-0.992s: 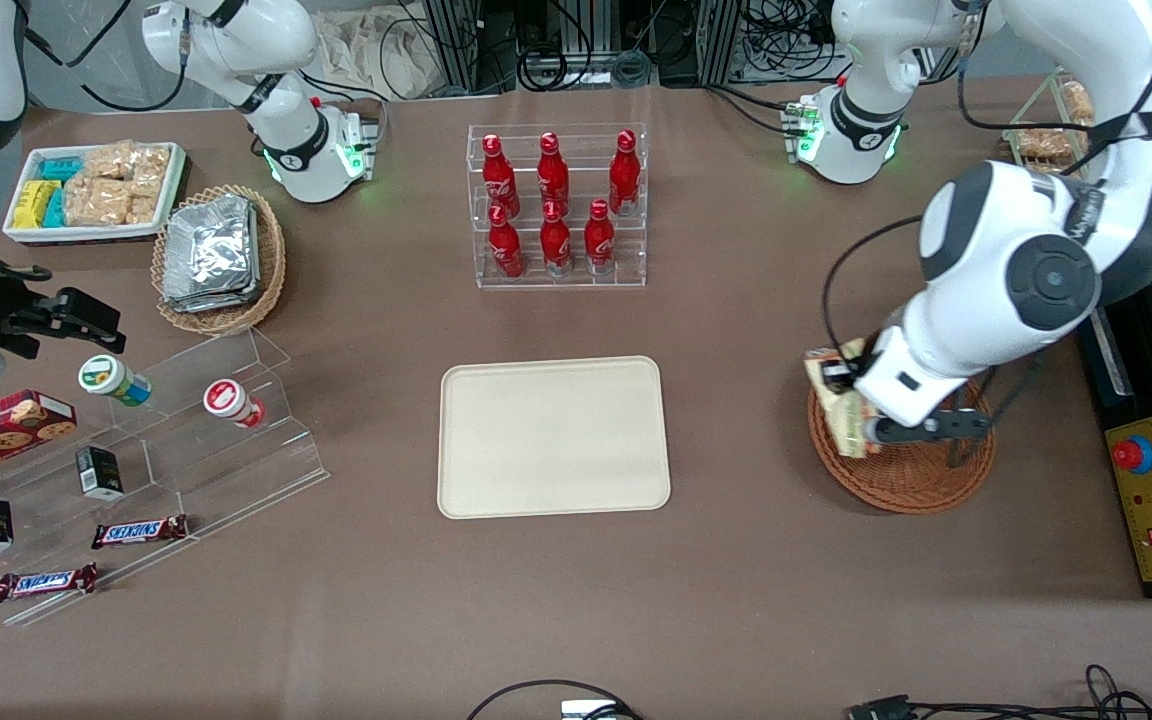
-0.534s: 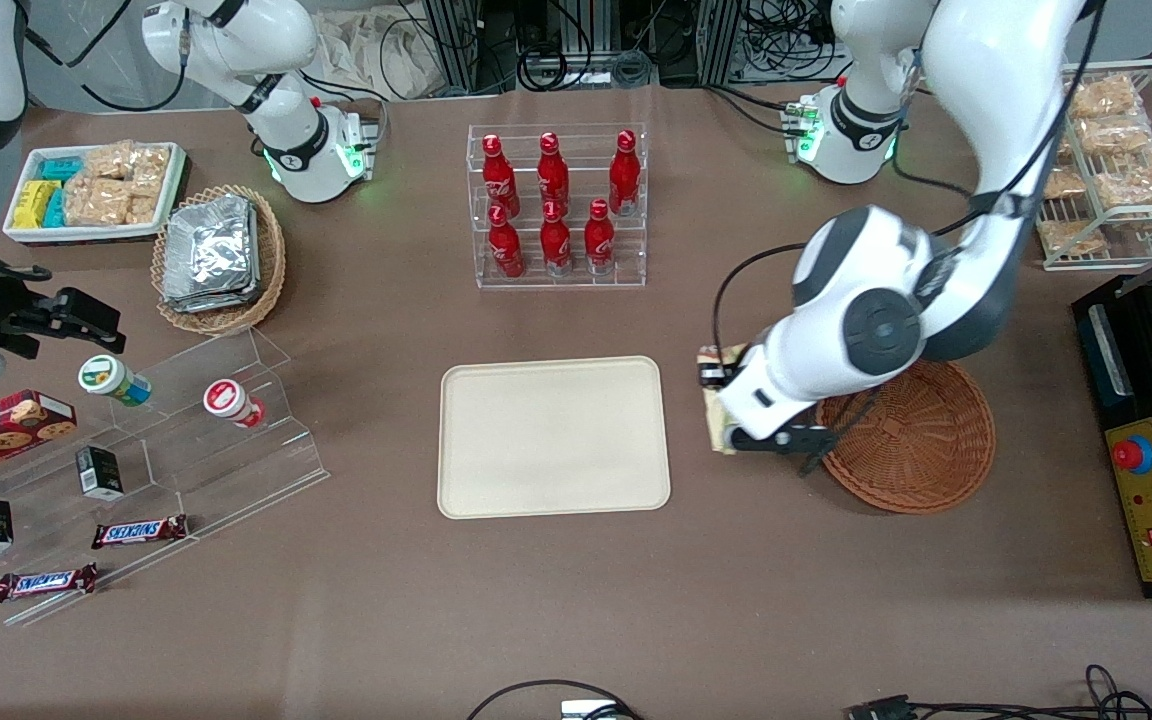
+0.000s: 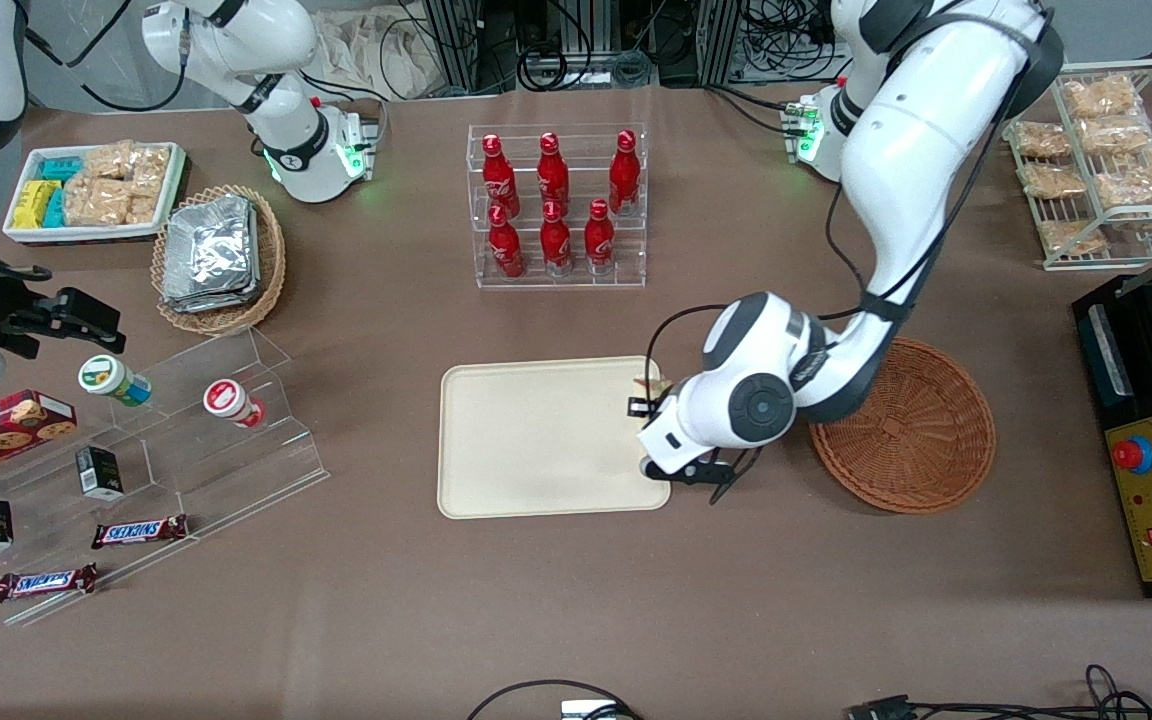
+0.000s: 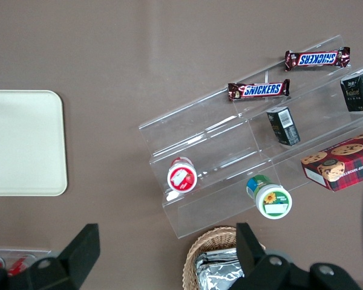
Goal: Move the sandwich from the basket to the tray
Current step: 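Carry the sandwich over the cream tray with the left gripper, then lower the sandwich onto the tray and open the left gripper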
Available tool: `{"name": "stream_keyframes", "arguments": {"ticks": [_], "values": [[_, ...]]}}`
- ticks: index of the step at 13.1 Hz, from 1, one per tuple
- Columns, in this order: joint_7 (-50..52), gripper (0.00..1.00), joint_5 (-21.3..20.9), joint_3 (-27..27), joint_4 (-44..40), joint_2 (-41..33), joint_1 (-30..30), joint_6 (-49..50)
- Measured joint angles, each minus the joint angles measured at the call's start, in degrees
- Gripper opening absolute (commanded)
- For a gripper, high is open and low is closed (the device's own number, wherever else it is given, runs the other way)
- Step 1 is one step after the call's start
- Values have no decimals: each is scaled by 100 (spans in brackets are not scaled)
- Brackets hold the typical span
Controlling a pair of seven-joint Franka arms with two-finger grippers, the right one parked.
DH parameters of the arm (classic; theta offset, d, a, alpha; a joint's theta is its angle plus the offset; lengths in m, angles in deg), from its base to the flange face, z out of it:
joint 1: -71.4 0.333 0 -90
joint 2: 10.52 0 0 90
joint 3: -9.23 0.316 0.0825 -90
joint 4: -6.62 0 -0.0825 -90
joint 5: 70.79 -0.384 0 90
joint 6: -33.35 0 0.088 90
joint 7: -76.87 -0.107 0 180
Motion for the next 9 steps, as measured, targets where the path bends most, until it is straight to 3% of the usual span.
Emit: {"name": "stream_keyframes", "arguments": {"ticks": [4, 5, 6, 9], "values": [[-1, 0, -12, 20, -28, 416, -166, -362], [-2, 56, -12, 35, -43, 427, -163, -362], [-2, 100, -13, 52, -63, 426, -160, -361], [-6, 100, -17, 74, -120, 426, -153, -360]]}}
